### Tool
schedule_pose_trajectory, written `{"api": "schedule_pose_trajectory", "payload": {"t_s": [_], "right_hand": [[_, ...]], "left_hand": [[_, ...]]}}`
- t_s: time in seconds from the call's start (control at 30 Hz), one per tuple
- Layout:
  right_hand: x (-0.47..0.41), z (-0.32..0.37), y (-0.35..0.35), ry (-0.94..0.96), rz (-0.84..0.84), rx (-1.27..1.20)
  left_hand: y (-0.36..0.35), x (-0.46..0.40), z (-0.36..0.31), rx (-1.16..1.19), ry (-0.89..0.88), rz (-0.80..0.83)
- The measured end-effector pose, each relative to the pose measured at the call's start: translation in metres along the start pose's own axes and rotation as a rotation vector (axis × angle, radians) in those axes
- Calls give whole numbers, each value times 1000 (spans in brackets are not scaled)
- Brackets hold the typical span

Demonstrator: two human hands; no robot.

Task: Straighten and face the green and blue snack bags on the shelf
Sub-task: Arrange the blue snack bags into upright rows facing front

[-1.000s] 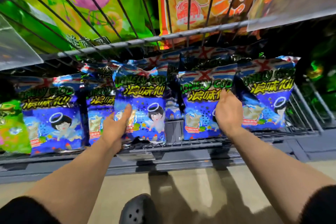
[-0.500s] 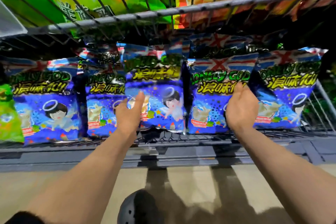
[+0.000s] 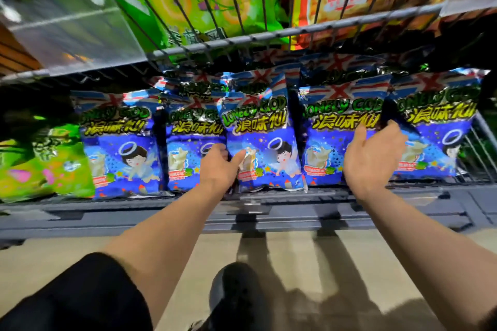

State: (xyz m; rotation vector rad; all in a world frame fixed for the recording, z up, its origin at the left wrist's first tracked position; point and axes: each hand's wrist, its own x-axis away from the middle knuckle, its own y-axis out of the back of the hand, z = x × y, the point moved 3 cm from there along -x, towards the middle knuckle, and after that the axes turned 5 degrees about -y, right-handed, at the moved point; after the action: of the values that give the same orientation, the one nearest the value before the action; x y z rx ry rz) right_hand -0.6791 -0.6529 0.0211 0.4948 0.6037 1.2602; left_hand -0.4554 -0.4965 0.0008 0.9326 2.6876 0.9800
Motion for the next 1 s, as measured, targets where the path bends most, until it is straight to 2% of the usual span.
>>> {"api": "schedule_pose_trajectory", "payload": {"t_s": [0.1, 0.3, 0.5, 0.7, 0.8, 0.87, 1.0], "right_hand": [[37, 19, 10, 83, -10, -13], [108, 72, 8, 235, 212, -14], [142, 87, -11, 212, 443, 42], [177, 107, -68, 293, 590, 14], [189, 123, -108, 252, 666, 0], [189, 129, -126, 192, 644, 30], [164, 122, -131, -11, 432, 22]], "left_hand": [[41, 14, 5, 13, -89, 3], [125, 39, 40, -28, -68, -108], [164, 37, 61, -176, -69, -190], [189, 15, 99, -254, -47, -348], [199, -8, 121, -188, -43, -316], [195, -19, 127, -85, -39, -273], [185, -27, 141, -37, 7, -314]]}}
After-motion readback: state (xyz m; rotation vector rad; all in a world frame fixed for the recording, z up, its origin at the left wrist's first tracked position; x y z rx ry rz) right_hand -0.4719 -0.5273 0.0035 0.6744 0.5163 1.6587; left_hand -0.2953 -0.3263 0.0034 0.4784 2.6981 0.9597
